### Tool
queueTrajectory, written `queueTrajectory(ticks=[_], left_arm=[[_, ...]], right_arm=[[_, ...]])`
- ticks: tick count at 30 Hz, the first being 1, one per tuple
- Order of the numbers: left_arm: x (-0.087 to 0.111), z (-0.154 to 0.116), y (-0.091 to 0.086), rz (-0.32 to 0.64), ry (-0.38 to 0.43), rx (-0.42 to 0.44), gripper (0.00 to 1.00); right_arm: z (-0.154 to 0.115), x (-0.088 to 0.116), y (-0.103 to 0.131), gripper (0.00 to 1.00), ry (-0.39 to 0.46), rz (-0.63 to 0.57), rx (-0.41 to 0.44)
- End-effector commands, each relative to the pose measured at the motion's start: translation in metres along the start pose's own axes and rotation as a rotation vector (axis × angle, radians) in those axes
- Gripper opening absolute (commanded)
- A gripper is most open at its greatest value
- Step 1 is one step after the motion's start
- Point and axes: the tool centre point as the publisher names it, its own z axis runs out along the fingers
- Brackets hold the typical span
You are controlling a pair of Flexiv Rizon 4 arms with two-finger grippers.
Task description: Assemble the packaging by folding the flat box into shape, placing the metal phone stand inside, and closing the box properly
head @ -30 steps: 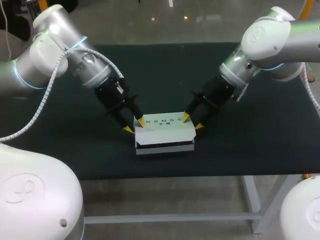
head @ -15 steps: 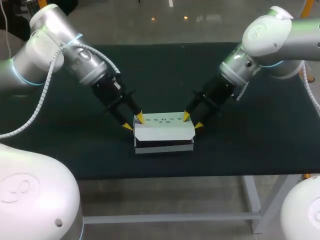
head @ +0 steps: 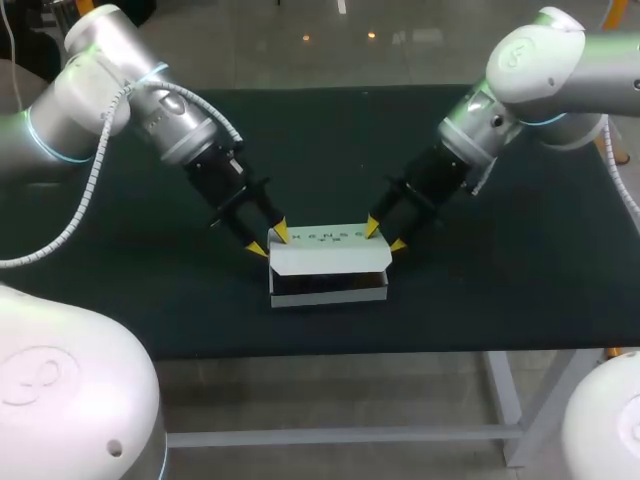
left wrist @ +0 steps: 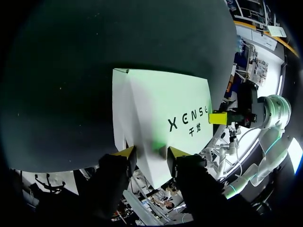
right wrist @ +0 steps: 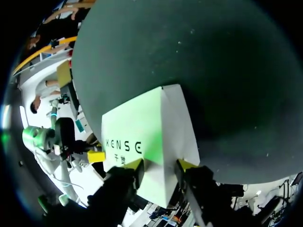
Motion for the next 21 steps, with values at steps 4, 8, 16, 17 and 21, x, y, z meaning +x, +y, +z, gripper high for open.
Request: queueTrajectory(ticks=[4, 8, 16, 17, 21], left_arm=[[0.0062, -0.0013, -0.0065, -0.021, -0.004, -0.023, 0.45], [0.0077, -0.0028, -0.0083, -0.029, -0.002, -0.044, 0.44], [0.0104, -0.0053, -0.0103, -0.055, -0.001, -0.056, 0.44], [0.0105, -0.0052, -0.0107, -0.058, -0.001, -0.058, 0.44], [0.0112, -0.0052, -0.0121, -0.071, 0.000, -0.067, 0.44]], right_arm=[[-0.0022, 0.0070, 0.0018, 0.49, -0.006, 0.003, 0.017], [-0.0033, 0.0078, 0.0026, 0.49, -0.003, 0.008, 0.030], [-0.0071, 0.0089, 0.0040, 0.49, 0.000, 0.018, 0.051], [-0.0075, 0.0090, 0.0041, 0.49, 0.001, 0.020, 0.057], [-0.0097, 0.0087, 0.0046, 0.49, 0.004, 0.023, 0.066]])
